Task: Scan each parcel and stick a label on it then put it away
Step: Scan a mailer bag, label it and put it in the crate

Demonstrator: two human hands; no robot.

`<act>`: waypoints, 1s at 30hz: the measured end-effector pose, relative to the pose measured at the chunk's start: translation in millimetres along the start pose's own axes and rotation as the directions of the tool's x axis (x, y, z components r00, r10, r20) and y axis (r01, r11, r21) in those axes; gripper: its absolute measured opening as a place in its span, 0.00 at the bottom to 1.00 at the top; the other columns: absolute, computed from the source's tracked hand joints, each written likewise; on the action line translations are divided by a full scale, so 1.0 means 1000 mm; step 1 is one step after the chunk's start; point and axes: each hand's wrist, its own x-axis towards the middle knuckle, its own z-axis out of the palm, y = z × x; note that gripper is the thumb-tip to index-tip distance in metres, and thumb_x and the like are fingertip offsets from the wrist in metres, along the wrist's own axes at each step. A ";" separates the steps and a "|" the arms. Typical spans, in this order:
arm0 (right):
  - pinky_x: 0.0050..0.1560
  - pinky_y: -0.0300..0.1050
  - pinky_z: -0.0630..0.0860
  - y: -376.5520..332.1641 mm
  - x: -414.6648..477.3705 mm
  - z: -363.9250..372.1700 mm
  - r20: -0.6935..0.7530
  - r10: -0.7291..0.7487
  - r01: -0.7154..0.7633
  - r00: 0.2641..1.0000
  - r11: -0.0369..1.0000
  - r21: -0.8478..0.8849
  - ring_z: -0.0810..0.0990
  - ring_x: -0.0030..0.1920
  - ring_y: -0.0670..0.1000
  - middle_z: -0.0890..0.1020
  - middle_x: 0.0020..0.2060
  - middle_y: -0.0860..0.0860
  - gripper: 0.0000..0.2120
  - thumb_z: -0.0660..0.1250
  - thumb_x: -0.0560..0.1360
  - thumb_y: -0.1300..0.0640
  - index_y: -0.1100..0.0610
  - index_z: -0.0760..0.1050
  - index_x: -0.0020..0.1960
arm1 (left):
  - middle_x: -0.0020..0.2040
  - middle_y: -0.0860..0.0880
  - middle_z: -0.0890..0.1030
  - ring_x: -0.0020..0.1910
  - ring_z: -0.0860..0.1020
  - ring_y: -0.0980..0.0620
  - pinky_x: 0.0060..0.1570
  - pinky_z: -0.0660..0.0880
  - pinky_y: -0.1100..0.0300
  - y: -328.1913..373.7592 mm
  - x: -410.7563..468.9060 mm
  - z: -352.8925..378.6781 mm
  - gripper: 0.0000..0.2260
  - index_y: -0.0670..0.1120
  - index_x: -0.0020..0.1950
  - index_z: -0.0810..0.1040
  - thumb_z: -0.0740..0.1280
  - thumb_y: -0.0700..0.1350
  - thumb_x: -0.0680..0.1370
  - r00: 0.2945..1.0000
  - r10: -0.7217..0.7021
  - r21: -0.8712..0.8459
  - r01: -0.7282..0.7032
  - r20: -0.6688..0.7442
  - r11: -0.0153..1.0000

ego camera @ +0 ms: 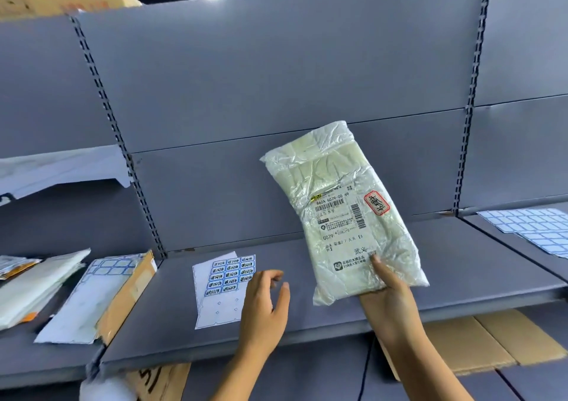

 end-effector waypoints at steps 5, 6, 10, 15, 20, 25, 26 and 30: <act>0.57 0.56 0.77 0.006 0.021 0.001 0.003 -0.019 0.019 1.000 0.999 -0.031 0.75 0.65 0.56 0.76 0.65 0.56 0.25 0.61 0.75 0.63 0.56 0.66 0.72 | 0.50 0.55 0.77 0.51 0.74 0.63 0.49 0.68 0.71 0.007 0.030 0.004 0.15 0.57 0.48 0.73 0.54 0.63 0.71 0.986 -0.130 -0.179 0.147 0.103 0.973; 0.57 0.55 0.77 0.007 0.029 0.001 0.000 -0.028 0.028 1.000 0.999 -0.037 0.76 0.65 0.56 0.77 0.65 0.56 0.25 0.61 0.74 0.63 0.57 0.66 0.72 | 0.51 0.54 0.77 0.51 0.75 0.61 0.50 0.68 0.70 0.006 0.038 0.008 0.16 0.55 0.49 0.74 0.54 0.62 0.72 0.976 -0.169 -0.249 0.200 0.140 0.948; 0.54 0.50 0.79 0.023 0.054 0.003 -0.001 -0.067 0.067 0.998 0.998 -0.013 0.78 0.61 0.54 0.79 0.61 0.56 0.23 0.60 0.74 0.62 0.58 0.69 0.69 | 0.53 0.52 0.80 0.51 0.78 0.58 0.51 0.72 0.65 0.000 0.066 0.014 0.22 0.50 0.55 0.75 0.59 0.63 0.69 0.934 -0.174 -0.430 0.302 0.311 0.851; 0.64 0.58 0.72 0.044 0.085 0.000 0.078 -0.055 0.064 0.995 0.991 -0.119 0.73 0.66 0.60 0.74 0.66 0.62 0.22 0.58 0.77 0.63 0.61 0.66 0.71 | 0.55 0.52 0.83 0.55 0.80 0.57 0.49 0.76 0.66 0.004 0.100 0.024 0.19 0.47 0.60 0.74 0.69 0.49 0.71 0.846 -0.096 -0.586 0.440 0.525 0.681; 0.65 0.59 0.70 0.025 0.099 -0.025 0.135 -0.121 0.157 0.983 0.941 -0.300 0.73 0.65 0.61 0.73 0.65 0.63 0.23 0.61 0.76 0.60 0.62 0.64 0.71 | 0.51 0.51 0.84 0.51 0.82 0.55 0.47 0.78 0.62 -0.015 0.120 0.046 0.11 0.45 0.59 0.75 0.62 0.35 0.79 0.851 -0.159 -0.673 0.497 0.500 0.547; 0.53 0.45 0.72 -0.019 0.100 -0.073 -0.311 -0.522 -0.076 0.794 0.422 -0.903 0.77 0.59 0.53 0.79 0.57 0.53 0.13 0.67 0.76 0.59 0.56 0.73 0.60 | 0.50 0.51 0.84 0.49 0.82 0.55 0.51 0.77 0.58 -0.050 0.120 0.055 0.09 0.47 0.55 0.76 0.64 0.35 0.78 0.839 -0.244 -0.598 0.523 0.486 0.607; 0.51 0.46 0.71 -0.021 0.102 -0.080 -0.331 -0.531 -0.169 0.780 0.331 -0.929 0.77 0.58 0.55 0.78 0.55 0.53 0.14 0.68 0.75 0.57 0.58 0.73 0.60 | 0.49 0.52 0.84 0.49 0.82 0.55 0.52 0.77 0.58 -0.057 0.120 0.058 0.09 0.47 0.55 0.76 0.64 0.36 0.78 0.835 -0.260 -0.586 0.531 0.484 0.612; 0.44 0.46 0.67 -0.009 0.115 -0.083 -0.413 -0.370 -0.439 0.832 0.015 -0.898 0.75 0.51 0.58 0.77 0.49 0.59 0.20 0.68 0.74 0.49 0.62 0.70 0.58 | 0.50 0.52 0.83 0.50 0.81 0.53 0.54 0.76 0.54 -0.075 0.116 0.065 0.11 0.48 0.58 0.76 0.64 0.36 0.78 0.820 -0.323 -0.543 0.559 0.472 0.627</act>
